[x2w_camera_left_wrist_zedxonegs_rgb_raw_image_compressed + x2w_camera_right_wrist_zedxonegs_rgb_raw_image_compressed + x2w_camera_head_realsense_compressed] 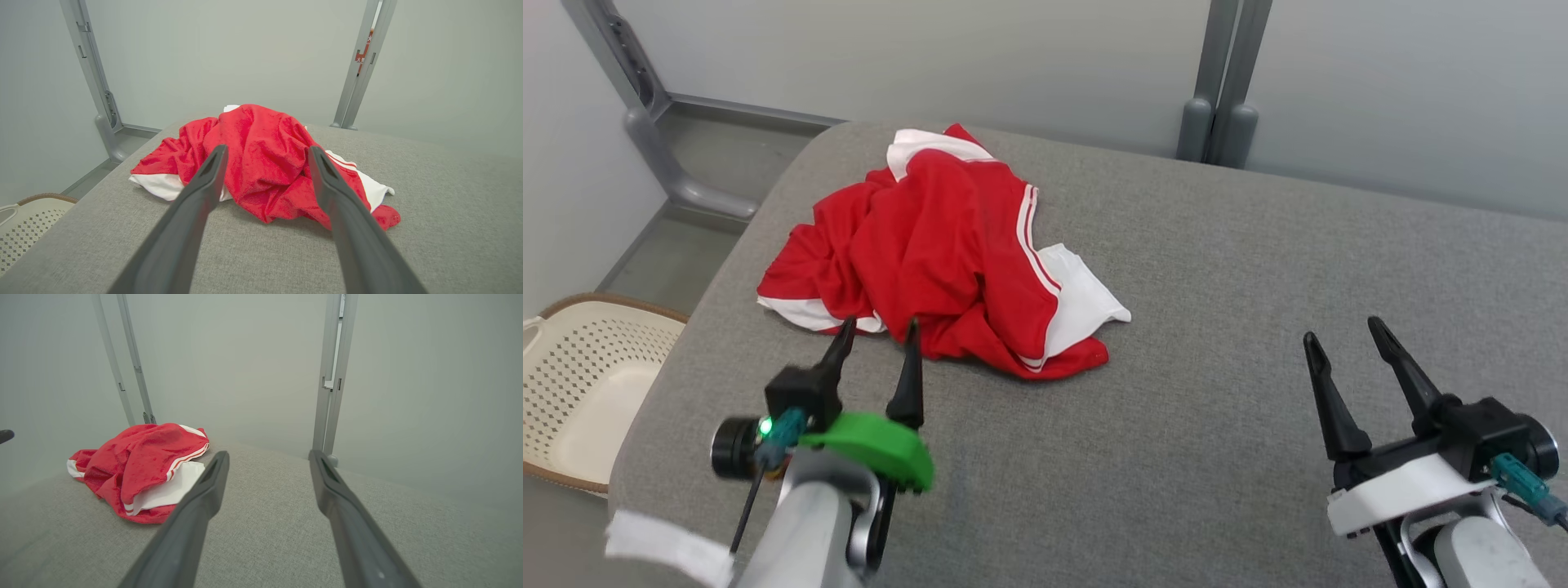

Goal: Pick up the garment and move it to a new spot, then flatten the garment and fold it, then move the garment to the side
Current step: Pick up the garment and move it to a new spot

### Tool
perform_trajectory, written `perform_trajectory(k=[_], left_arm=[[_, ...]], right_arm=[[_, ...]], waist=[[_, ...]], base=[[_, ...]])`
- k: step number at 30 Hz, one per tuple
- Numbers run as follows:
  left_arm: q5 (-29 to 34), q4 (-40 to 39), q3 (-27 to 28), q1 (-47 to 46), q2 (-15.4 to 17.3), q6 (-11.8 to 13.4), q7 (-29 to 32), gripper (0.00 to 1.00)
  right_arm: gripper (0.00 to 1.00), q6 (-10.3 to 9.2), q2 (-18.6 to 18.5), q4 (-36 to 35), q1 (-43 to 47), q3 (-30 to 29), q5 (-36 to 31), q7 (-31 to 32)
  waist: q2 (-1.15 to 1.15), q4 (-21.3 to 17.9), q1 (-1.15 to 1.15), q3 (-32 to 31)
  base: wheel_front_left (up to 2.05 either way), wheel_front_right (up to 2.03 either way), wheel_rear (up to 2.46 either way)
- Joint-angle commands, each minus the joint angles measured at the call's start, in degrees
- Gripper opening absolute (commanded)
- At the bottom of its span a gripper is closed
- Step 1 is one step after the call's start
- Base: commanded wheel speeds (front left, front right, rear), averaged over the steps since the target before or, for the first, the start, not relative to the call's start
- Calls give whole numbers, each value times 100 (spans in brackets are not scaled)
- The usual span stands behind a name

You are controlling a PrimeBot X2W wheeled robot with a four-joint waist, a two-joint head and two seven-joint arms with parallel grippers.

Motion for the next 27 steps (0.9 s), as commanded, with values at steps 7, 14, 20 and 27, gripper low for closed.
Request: perform_trajectory(k=[7,14,20,27], left_arm=[[-844,978,-898,-2233,20,356,1218,100],[-1002,2359,-976,-3322,65,773,1957,100],[-962,3281,-883,-3608,241,1136,1973,21],[-943,3722,-986,-3430,349,959,1780,0]], right_arm=[[100,0,-248,-220,-801,327,278,-20],[100,0,-162,-296,-1143,513,479,-20],[100,0,-50,-242,-1045,424,512,-20],[100,0,64,-175,-734,198,471,-20]], waist=[[0,-1107,0,1414],[0,-1680,0,1853],[0,-1905,0,1738],[0,-1802,0,1316]], base=[[0,0,0],[0,0,0],[0,0,0],[0,0,0]])
